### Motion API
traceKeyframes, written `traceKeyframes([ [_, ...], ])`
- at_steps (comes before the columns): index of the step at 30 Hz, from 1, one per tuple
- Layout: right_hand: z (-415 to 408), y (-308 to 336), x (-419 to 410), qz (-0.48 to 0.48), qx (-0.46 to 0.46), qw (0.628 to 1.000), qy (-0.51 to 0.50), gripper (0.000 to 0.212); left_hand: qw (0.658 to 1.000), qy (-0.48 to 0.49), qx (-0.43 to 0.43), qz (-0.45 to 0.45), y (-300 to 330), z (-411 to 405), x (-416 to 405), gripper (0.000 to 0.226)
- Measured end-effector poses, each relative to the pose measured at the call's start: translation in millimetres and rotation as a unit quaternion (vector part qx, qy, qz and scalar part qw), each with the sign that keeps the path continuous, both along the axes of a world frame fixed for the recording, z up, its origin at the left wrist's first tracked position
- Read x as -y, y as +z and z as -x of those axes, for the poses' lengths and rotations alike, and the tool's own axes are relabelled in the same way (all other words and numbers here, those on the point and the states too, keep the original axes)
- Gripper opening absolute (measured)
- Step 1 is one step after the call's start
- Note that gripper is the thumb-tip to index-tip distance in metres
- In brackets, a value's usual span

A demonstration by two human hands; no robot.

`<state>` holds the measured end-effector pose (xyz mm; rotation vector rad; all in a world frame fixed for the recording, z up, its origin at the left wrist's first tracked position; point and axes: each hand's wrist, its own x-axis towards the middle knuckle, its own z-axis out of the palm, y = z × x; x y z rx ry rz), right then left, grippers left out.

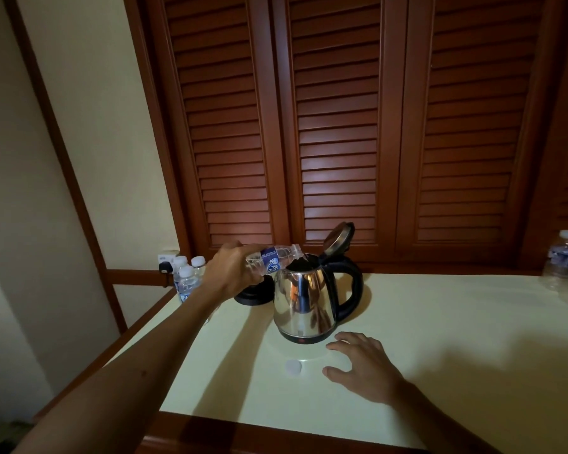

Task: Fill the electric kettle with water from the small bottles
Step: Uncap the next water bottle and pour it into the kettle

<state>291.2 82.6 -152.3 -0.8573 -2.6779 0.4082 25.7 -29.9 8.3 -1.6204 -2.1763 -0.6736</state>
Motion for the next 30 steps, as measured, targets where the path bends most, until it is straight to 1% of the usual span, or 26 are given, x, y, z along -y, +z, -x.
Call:
traceKeyframes([
  [4, -0.4, -0.2, -0.1, 0.003, -0.001, 1.000, 0.002, 0.067, 1.000, -0.008, -0.008, -0.003, 1.1, 0.2, -1.2, 0.068],
  [9, -0.4, 0.5, -0.7, 0.010, -0.003, 1.000, 0.002, 0.067, 0.999, -0.021, -0.031, 0.012, 5.7, 3.4, -4.8, 0.063],
  [15, -0.5, 0.3, 0.0, 0.008, 0.001, 1.000, 0.000, 0.067, 0.997, -0.036, -0.057, 0.030, 13.1, 2.4, -3.9, 0.063],
  [30, -0.4, -1.0, -0.1, 0.009, -0.009, 1.000, 0.001, 0.067, 0.995, -0.010, -0.073, 0.064, 20.8, 1.0, -1.4, 0.068],
])
